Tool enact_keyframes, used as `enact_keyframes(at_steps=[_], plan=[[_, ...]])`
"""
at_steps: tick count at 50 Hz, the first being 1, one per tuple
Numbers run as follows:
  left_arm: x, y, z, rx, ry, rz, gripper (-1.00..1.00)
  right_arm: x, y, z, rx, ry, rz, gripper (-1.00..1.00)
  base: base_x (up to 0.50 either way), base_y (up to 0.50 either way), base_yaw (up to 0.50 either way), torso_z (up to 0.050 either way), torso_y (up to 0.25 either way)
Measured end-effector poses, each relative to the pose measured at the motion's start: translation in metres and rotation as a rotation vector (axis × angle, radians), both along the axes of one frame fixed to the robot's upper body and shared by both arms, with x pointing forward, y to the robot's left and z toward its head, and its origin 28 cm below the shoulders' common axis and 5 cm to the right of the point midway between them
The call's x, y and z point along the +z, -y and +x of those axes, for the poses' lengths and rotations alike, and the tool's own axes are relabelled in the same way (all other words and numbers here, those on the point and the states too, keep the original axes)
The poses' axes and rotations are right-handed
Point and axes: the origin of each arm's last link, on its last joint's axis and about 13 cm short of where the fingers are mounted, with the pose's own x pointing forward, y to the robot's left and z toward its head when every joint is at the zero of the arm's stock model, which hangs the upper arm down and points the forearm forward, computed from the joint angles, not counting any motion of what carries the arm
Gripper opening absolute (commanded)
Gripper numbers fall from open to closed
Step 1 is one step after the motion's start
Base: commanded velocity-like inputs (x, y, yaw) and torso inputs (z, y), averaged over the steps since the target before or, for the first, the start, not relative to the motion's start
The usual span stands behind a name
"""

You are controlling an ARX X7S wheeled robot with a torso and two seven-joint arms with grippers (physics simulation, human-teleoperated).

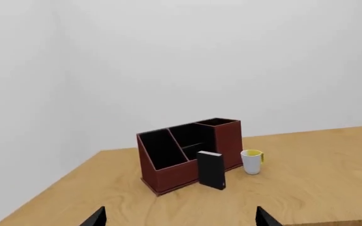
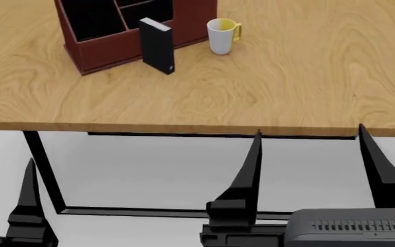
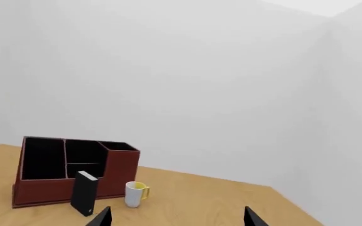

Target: Pick up the book and place it in the front compartment of the caddy.

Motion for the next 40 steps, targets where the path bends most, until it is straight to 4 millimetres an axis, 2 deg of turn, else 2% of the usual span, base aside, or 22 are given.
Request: enact_keyframes(at_steps=[40], plan=[[0.0017,-0.0009,-0.003,0.005,-0.009,0.004,1.0,0.003,0.0024,-0.0025,-0.025,-0.013,-0.021,1.0,0.39,0.1,0.0,0.0,0.001]])
